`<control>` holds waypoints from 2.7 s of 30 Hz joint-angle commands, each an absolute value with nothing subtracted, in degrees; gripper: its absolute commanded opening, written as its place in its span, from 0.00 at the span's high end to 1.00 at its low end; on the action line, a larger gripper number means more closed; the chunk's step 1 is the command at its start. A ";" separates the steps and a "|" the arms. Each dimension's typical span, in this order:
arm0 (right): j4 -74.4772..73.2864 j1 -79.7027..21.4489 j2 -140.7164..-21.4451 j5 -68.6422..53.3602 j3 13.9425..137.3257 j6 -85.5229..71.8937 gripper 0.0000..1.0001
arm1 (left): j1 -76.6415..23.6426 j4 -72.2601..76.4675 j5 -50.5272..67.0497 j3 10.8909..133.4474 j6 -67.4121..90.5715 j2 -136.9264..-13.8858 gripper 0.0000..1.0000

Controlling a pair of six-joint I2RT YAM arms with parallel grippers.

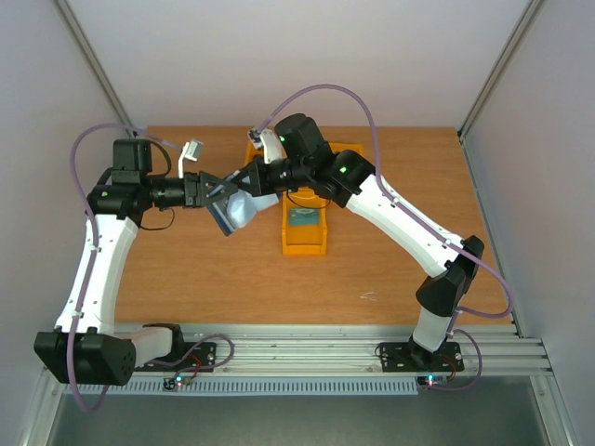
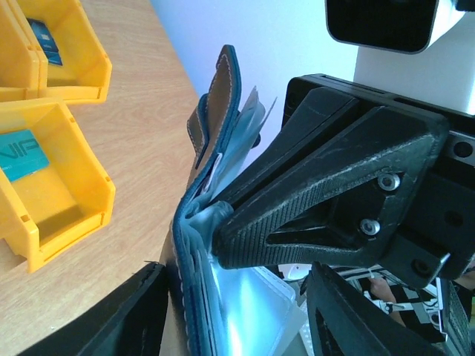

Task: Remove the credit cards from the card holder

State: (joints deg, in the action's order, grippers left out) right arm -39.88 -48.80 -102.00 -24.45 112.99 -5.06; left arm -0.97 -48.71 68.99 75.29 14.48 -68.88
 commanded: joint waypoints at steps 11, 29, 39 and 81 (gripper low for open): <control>-37.94 -48.05 -98.94 -25.26 111.38 -5.30 0.99 | 2.17 -50.60 71.01 74.92 12.00 -67.44 0.48; -38.51 -47.71 -98.84 -25.55 111.51 -4.61 0.99 | 1.94 -57.71 63.63 74.37 2.89 -67.06 1.00; -46.92 -46.99 -96.45 -15.93 111.65 3.03 0.78 | -6.62 -70.07 1.46 82.92 -23.33 -69.94 1.00; -32.86 -47.92 -92.35 -31.41 98.68 6.67 0.81 | -5.63 -80.56 57.83 99.95 -17.46 -73.99 1.00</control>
